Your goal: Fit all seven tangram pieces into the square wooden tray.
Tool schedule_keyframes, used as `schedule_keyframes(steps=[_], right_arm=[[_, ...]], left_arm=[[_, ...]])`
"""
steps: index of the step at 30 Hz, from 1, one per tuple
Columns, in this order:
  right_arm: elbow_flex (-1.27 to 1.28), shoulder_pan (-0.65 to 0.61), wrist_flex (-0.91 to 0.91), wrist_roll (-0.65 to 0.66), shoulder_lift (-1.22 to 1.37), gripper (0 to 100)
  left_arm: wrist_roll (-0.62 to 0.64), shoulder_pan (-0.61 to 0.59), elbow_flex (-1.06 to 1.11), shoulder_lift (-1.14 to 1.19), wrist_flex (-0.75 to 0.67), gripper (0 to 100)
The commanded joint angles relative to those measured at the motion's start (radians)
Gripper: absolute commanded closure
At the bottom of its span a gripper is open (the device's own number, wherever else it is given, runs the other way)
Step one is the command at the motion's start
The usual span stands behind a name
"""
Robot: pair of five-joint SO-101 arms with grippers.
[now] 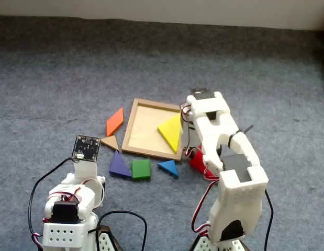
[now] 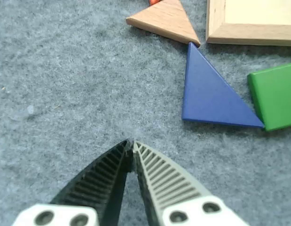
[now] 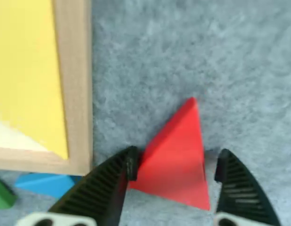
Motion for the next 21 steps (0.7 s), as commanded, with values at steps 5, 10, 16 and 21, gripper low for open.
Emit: schedule_keyframes(steps=[5,10,16,21], right_arm=[[-0.082,0.005,0.064,0.041,-0.076,52.5],[0.065,-0.008,-0.030,0.061,-0.229,49.8],[0.265,-0.010,-0.200,0.060,-0.406,49.8],[0.338,-0.012,-0.240,0.098,-0.389,49.8]], left_arm=[[0.008,-0.012,0.019,-0.030,0.003,99],[0.008,-0.012,0.019,-0.030,0.003,99],[0.008,-0.012,0.019,-0.030,0.003,99],[0.008,-0.012,0.019,-0.030,0.003,99]])
